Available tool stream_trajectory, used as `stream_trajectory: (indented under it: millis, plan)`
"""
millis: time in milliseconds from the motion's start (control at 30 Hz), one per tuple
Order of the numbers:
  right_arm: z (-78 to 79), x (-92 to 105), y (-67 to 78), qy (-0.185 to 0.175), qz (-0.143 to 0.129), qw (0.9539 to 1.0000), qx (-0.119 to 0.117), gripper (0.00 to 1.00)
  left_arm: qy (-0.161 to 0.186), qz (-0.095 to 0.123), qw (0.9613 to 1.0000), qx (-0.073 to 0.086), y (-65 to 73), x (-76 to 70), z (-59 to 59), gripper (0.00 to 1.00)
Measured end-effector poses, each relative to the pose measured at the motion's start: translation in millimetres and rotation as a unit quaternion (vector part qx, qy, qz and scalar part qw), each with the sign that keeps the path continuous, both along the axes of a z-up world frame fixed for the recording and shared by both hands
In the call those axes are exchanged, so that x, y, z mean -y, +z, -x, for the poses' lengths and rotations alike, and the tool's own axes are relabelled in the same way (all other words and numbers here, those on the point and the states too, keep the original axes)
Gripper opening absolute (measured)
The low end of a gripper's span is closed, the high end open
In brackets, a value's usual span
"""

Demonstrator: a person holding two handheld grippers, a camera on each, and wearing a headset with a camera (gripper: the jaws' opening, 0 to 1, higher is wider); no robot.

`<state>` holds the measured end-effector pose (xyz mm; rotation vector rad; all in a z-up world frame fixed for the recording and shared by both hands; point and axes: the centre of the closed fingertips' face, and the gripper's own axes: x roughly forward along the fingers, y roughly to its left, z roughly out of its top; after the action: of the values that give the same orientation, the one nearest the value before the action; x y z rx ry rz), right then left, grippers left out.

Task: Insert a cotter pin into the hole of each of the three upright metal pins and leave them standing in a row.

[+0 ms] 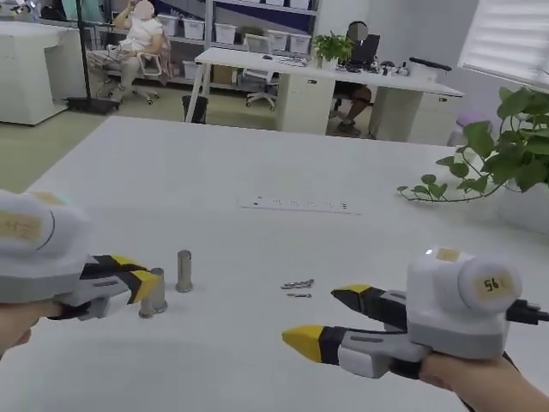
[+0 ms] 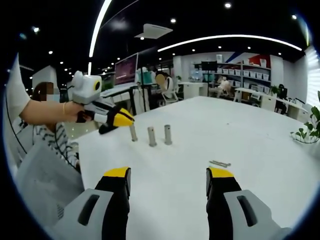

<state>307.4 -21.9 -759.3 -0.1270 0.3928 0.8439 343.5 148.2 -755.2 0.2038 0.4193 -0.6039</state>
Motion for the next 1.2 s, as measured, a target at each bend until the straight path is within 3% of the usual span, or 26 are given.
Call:
stream_trajectory:
  millis: [200,367,567,900,1200]
  plan:
    - [-2.5,2.2,-0.7,-0.007,-0.007,0.9999,-0.009,0.62,-0.009,-0.003,1.0000,-0.001,-6.9,16.8,3.3,0.07]
    - [-3.1,3.9,0.8,-0.010,-0.014,0.9998,-0.014,0.62,-0.023,-0.021,0.9995,-0.006,-19.2,30.3,8.5,0.07]
    - [-4.4,9.7,-0.9,-0.015,-0.012,0.9996,-0.019,0.61,-0.035,-0.020,0.9991,-0.013,-29.5,41.6,7.4,0.07]
    - [-5.4,14.5,-7.0,-0.019,-0.011,0.9993,-0.029,0.61,-0.051,-0.001,0.9983,-0.028,-42.5,53.5,2.3,0.07]
    - [-6.5,16.4,-11.3,-0.019,-0.010,0.9991,-0.037,0.61,-0.072,-0.007,0.9968,-0.033,-52.4,59.8,-0.6,0.07]
